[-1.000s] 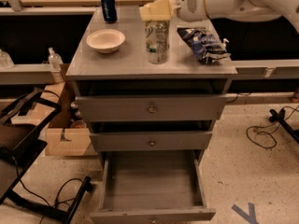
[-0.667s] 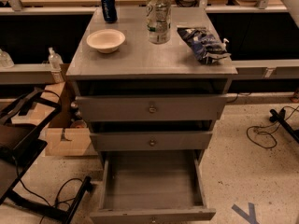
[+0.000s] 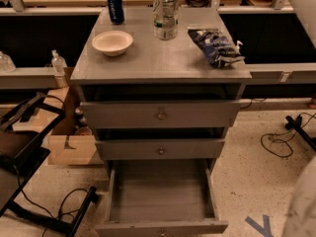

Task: Pick 7up can from bottom drawer and place on counter

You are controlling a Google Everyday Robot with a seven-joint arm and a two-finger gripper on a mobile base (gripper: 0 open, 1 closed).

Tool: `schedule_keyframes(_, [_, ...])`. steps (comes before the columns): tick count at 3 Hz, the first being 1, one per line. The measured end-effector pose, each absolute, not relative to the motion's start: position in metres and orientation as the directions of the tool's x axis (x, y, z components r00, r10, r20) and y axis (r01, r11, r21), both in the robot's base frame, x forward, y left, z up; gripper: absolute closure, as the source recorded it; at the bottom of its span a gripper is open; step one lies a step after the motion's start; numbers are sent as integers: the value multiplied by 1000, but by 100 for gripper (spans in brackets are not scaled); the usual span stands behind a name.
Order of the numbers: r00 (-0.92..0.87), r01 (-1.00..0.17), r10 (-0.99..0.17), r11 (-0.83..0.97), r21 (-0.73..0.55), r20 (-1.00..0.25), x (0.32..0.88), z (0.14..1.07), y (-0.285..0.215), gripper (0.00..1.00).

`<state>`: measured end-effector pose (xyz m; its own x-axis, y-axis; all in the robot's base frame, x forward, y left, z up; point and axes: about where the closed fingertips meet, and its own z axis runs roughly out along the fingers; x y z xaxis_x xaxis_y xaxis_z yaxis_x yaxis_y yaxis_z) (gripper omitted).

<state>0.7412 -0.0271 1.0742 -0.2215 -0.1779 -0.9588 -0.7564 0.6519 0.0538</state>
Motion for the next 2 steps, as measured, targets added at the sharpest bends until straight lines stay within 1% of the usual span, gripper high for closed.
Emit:
schedule_keyframes(1, [-188,-737,-154,675,35,-970,781,1086,-25,100])
schedule_keyframes(2, [-176,-686,-135,727,23,-975,853,1073,-19,100])
